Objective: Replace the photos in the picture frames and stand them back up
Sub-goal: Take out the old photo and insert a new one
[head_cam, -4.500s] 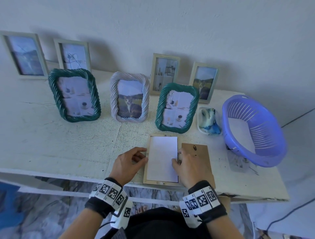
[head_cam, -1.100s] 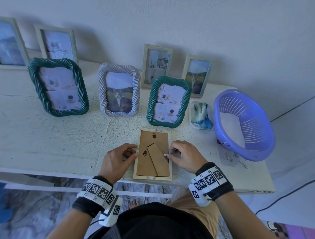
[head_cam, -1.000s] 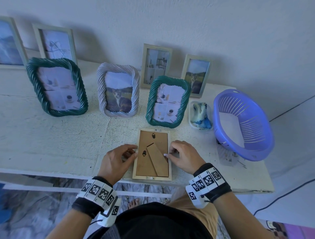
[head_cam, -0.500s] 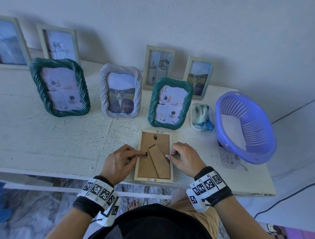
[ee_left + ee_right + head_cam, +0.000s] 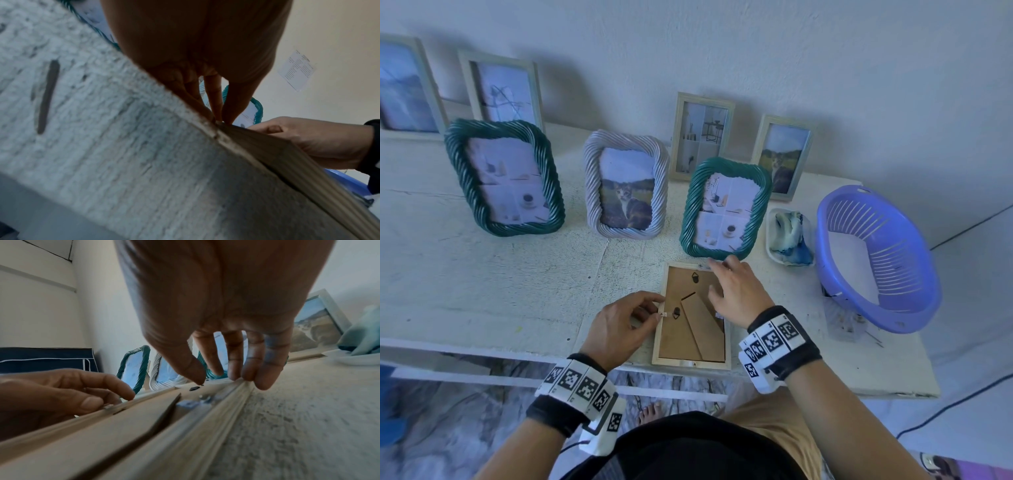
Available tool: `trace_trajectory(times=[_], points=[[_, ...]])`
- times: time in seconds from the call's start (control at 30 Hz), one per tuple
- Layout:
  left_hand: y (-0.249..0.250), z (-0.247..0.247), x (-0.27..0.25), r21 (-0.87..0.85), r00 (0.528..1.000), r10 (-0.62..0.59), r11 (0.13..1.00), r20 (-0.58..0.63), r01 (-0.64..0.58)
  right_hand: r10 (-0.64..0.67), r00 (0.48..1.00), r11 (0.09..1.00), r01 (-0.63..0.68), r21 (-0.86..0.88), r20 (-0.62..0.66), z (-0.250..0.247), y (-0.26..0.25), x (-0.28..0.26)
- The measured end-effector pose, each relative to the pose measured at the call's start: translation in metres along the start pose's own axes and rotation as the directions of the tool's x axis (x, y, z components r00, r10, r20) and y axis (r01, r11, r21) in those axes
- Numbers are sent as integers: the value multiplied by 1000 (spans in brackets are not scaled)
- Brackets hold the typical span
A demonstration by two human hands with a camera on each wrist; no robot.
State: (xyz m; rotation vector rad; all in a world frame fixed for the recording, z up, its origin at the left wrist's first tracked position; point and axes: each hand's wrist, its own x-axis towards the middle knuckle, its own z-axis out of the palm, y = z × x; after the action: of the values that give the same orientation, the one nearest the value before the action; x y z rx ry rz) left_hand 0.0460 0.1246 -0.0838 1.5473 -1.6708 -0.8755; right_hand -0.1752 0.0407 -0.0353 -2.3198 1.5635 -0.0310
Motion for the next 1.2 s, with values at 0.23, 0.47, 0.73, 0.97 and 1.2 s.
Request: trace_trajectory(times=[0.23,0.47,0.73,0.97,1.2], points=[[1,0,0,7,1000,-14,1000,7,14,46,999,996,-47,77,17,6,2,-1],[2,-1,1,-5,1000,-8,1000,4,8,65,996,971,-76,226,53,9,7,-9],[2,0,0,-4,1000,-14,1000,-9,14,46,999,958,-50,284,21,0,0,-29],[3,0,-1,-8,1000,-13,1000,-7,13,21,976,967,-75,244,215,16,-17,-76],[7,-1,-2,2,999,-31,1000,-11,31,15,992,965,-48,259,128,37,-19,-77]])
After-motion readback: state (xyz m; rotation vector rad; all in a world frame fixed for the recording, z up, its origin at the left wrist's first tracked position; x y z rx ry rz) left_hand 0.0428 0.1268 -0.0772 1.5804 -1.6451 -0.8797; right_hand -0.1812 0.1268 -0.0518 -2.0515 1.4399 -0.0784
